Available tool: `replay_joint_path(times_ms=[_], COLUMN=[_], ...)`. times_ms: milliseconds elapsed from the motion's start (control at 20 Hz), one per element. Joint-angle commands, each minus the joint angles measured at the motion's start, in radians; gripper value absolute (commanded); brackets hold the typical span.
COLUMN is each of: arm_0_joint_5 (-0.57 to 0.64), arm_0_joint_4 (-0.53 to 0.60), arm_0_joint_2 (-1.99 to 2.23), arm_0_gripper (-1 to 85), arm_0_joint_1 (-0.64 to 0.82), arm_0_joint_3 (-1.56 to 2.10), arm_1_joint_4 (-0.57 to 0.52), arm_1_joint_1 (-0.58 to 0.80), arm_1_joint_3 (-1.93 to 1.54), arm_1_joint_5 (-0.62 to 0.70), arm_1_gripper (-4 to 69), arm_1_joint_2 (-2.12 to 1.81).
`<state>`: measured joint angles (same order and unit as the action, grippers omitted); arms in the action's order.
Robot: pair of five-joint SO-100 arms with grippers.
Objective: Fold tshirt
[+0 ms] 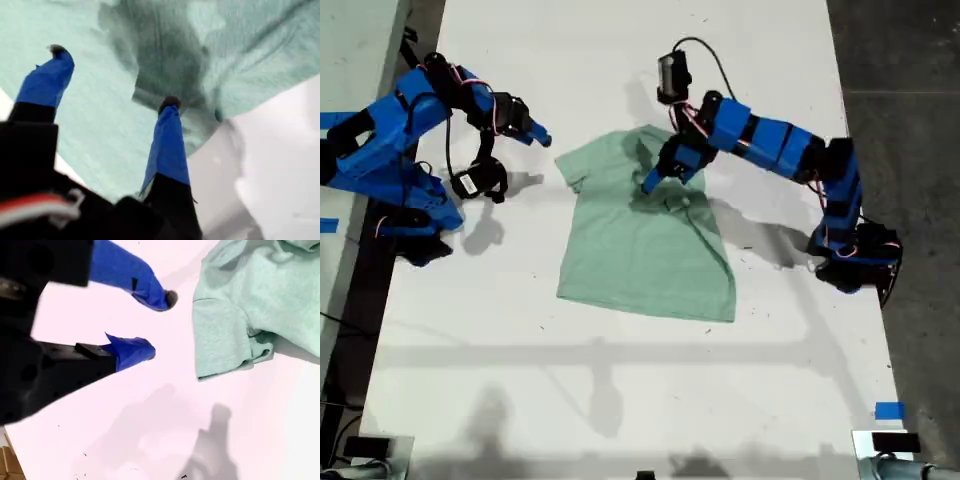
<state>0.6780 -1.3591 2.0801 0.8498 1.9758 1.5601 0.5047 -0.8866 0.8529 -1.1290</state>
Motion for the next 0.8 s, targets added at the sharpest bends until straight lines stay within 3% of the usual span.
replay_joint_path(times_ms=[0,100,200,250,450,550,750], arm_0_joint_5=[-0.014,-0.014,0.003,0.009,0.009,0.025,0.049], arm_0_joint_4=[-0.012,-0.025,-0.031,-0.034,-0.048,-0.038,0.083], arm_0_joint_2=[0.049,0.083,0.083,0.060,-0.031,-0.064,-0.221], arm_0_gripper=[15.9,6.9,3.4,3.8,26.4,27.3,27.9], arm_0_joint_1=[-0.015,-0.015,-0.012,-0.006,0.002,0.009,0.052], arm_0_joint_3=[-0.034,-0.044,-0.058,-0.064,-0.140,-0.158,-0.114], arm_1_joint_4=[0.095,0.098,0.098,0.097,0.083,0.080,0.052], arm_1_joint_1=[0.057,0.064,0.052,0.043,0.005,-0.003,-0.005], arm_1_joint_3=[-0.066,-0.224,-0.368,-0.430,-0.578,-0.617,-0.701], arm_1_joint_5=[0.046,0.058,0.054,0.043,-0.006,-0.018,-0.040], arm_1_gripper=[33.1,32.7,25.5,25.4,24.2,22.8,20.5], arm_1_joint_2=[-0.318,-0.503,-0.635,-0.676,-0.770,-0.805,-0.885])
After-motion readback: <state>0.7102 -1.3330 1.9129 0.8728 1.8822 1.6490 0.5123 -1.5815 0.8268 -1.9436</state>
